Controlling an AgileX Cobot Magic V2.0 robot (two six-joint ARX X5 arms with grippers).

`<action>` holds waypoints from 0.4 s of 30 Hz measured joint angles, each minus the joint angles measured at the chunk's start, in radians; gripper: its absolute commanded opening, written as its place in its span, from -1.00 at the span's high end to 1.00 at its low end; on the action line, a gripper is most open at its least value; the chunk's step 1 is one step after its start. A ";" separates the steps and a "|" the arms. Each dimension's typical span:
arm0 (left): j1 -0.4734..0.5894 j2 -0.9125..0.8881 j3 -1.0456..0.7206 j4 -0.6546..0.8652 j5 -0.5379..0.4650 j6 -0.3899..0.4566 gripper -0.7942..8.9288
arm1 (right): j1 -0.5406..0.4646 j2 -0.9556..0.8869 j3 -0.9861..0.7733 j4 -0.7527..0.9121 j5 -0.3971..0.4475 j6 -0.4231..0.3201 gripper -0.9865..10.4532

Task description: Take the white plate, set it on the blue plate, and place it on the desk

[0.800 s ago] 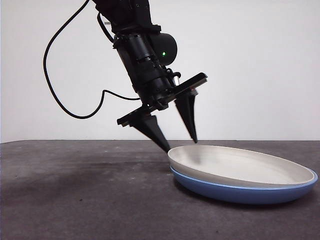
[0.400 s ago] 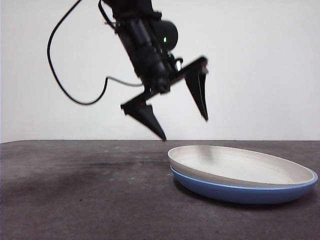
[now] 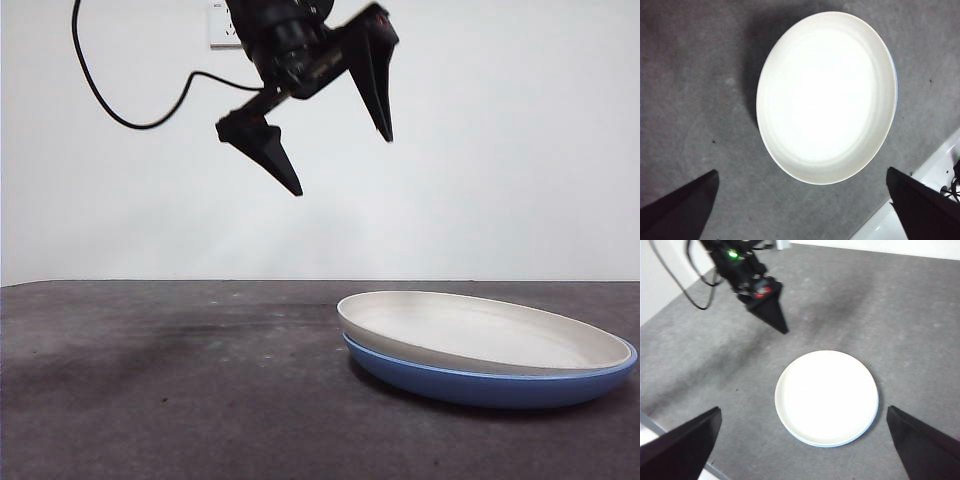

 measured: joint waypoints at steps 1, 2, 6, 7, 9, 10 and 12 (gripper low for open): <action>0.000 -0.007 0.000 -0.002 0.000 0.009 -0.45 | 0.000 0.000 0.000 0.000 0.008 0.000 -0.26; 0.000 -0.016 0.000 -0.002 0.000 0.015 -0.45 | 0.000 0.000 0.000 0.000 0.016 0.000 -0.26; -0.001 -0.099 -0.001 -0.002 0.000 0.028 -0.45 | 0.000 0.003 0.000 -0.007 0.041 0.001 -0.26; -0.001 -0.129 -0.001 -0.002 0.000 0.034 -0.45 | 0.000 0.005 0.000 -0.011 0.045 0.001 -0.26; -0.002 -0.208 -0.001 -0.002 0.000 0.047 -0.45 | 0.000 0.010 0.000 -0.016 0.047 0.004 -0.26; -0.002 -0.243 -0.003 -0.002 0.000 0.051 -0.45 | 0.000 0.014 0.000 -0.016 0.047 0.006 -0.26; -0.002 -0.327 -0.023 -0.002 0.000 0.067 -0.45 | 0.000 0.024 0.000 -0.016 0.047 0.009 -0.26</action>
